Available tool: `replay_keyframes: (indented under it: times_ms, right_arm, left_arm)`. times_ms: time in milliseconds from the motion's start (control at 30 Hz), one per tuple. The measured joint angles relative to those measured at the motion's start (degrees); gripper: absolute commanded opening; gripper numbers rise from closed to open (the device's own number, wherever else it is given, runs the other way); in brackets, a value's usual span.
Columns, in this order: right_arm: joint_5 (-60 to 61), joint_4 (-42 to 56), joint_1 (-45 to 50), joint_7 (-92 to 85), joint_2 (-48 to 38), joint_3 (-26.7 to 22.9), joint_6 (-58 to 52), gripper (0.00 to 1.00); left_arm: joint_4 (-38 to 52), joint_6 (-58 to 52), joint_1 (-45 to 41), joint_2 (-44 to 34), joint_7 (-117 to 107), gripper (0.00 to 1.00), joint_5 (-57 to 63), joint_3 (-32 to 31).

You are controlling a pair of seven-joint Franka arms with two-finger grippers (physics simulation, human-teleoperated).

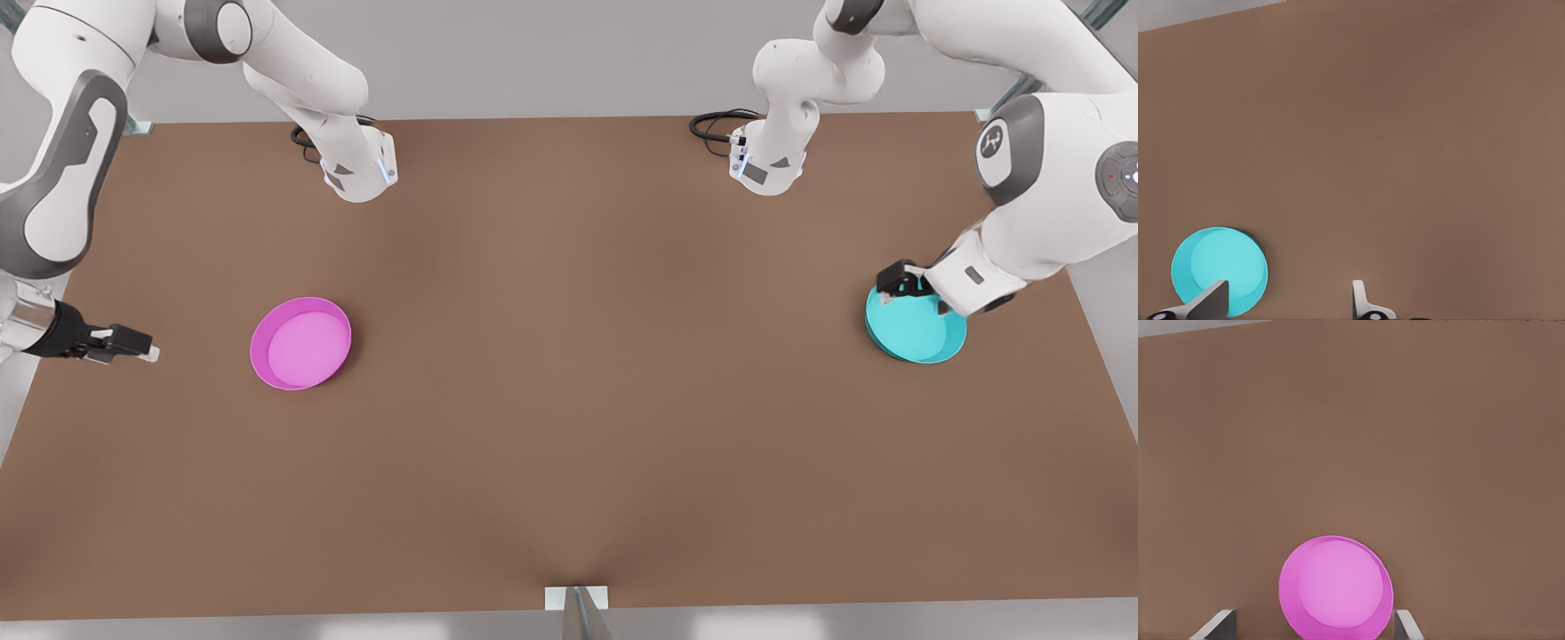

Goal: Flip the blue plate over with the left arm, and stack the pink plate on top of the blue plate with the right arm

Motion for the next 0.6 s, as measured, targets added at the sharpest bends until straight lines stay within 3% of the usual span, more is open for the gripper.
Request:
replay_keyframes:
  times_ms: [100,167,200,367,600]
  right_arm:
    - [0.0,-0.09,0.15,0.01,0.0,0.0,-0.03,1.0]
    - [0.0,-0.09,0.28,0.01,0.0,0.09,0.05,1.0]
    - [0.0,-0.09,0.25,0.01,0.09,0.09,0.05,1.0]
    - [0.0,-0.09,0.24,0.01,0.09,0.09,0.05,1.0]
    - [0.0,-0.09,0.35,0.01,0.0,0.18,-0.03,1.0]
  left_arm:
    - [-2.67,5.1,0.53,-0.36,-0.63,1.0,0.0,-0.53]
    - [-15.02,14.65,0.37,-5.97,-0.61,1.0,0.04,-1.07]
    - [-15.72,14.75,2.68,-6.5,-0.64,1.0,0.12,-3.15]
    - [-11.65,13.32,2.83,-1.49,-0.91,1.0,0.32,-3.62]
    - [-11.34,13.04,2.7,-1.4,-1.02,1.0,0.41,-3.34]
